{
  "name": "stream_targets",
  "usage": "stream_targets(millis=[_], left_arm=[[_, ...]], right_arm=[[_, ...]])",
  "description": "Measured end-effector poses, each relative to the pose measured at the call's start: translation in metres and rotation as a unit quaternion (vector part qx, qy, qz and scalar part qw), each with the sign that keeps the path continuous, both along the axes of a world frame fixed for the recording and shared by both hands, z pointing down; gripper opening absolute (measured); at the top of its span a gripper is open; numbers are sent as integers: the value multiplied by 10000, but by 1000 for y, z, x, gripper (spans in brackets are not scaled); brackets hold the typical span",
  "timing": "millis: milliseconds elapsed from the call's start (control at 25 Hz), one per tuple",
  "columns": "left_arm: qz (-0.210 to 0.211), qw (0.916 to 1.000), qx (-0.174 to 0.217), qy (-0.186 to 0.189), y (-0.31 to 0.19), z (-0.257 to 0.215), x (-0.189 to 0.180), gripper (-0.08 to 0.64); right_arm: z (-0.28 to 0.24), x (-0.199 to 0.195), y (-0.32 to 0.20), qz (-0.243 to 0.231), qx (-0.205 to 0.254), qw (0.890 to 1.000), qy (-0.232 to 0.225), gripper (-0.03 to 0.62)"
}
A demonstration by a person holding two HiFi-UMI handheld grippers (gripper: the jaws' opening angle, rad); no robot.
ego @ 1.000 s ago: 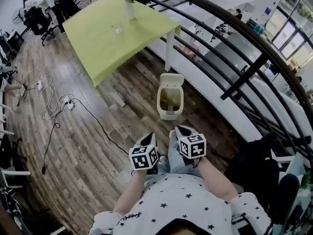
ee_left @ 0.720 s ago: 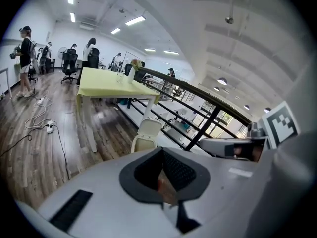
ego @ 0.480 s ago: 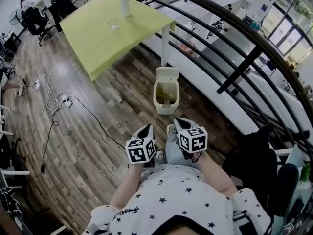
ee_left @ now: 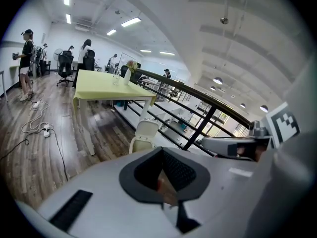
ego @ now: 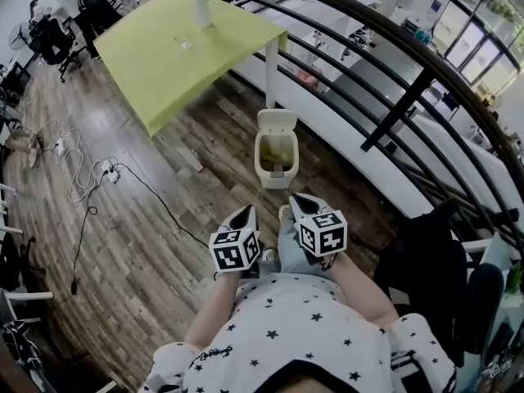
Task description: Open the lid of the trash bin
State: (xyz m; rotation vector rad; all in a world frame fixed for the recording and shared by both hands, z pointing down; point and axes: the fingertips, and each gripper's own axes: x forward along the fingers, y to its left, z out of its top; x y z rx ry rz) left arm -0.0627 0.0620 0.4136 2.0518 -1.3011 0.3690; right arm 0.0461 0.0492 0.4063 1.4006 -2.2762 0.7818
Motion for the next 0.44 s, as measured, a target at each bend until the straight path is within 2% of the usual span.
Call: stream_targets(millis=[440], left_arm=[[8, 10000, -18, 20, -2, -3, -2, 12]], right_arm=[[-5, -2, -3, 22, 9, 10000, -32, -8]])
